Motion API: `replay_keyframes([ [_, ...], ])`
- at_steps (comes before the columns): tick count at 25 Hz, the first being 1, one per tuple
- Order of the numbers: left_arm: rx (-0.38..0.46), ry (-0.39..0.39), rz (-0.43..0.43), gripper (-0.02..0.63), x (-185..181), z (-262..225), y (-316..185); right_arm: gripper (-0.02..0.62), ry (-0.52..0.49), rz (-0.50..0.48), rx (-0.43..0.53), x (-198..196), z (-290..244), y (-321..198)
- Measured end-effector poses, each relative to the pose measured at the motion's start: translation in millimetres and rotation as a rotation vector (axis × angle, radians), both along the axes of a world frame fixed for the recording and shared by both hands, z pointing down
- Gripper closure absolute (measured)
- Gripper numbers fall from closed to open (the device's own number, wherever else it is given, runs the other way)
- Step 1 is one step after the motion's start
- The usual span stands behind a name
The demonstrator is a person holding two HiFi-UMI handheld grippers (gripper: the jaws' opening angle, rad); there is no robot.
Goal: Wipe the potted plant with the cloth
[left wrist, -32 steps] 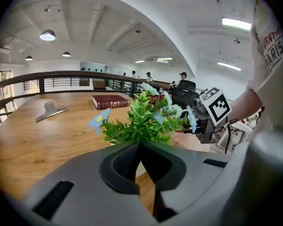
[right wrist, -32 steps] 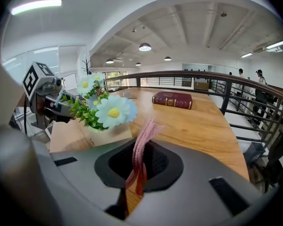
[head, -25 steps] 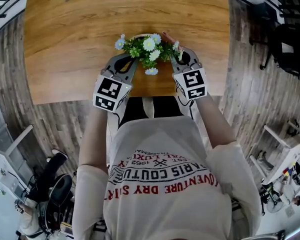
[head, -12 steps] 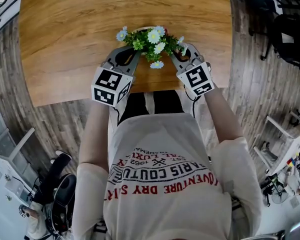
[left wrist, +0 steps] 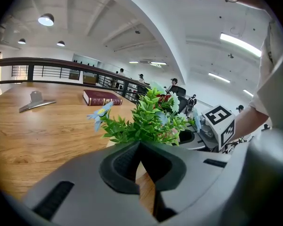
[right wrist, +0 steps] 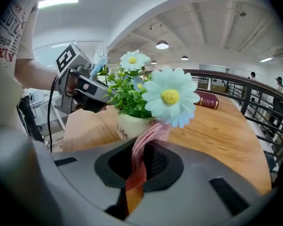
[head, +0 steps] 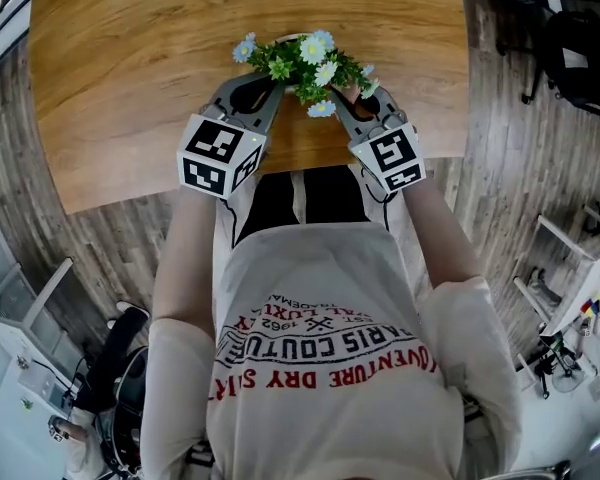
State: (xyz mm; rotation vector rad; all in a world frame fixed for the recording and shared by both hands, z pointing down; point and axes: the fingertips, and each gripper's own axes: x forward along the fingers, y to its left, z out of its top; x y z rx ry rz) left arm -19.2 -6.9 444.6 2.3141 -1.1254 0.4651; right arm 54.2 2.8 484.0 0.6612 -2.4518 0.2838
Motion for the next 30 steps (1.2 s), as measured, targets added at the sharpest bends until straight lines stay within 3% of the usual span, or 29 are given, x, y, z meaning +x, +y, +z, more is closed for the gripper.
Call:
replay_keyframes([
  [12,0.02,0.035,0.051,0.591,1,-3,1,0.555,-0.036,0.091,-0.03,-29,1,26],
  [25,0.04,0.021,0.118,0.591,2,-2,2,0.555,-0.091,0.078,-0.045,-83,-3,38],
  [30,0.049,0.033,0.116,0.591,1,-1,2,0.555,-0.092,0.08,-0.058,-82,-8,48],
])
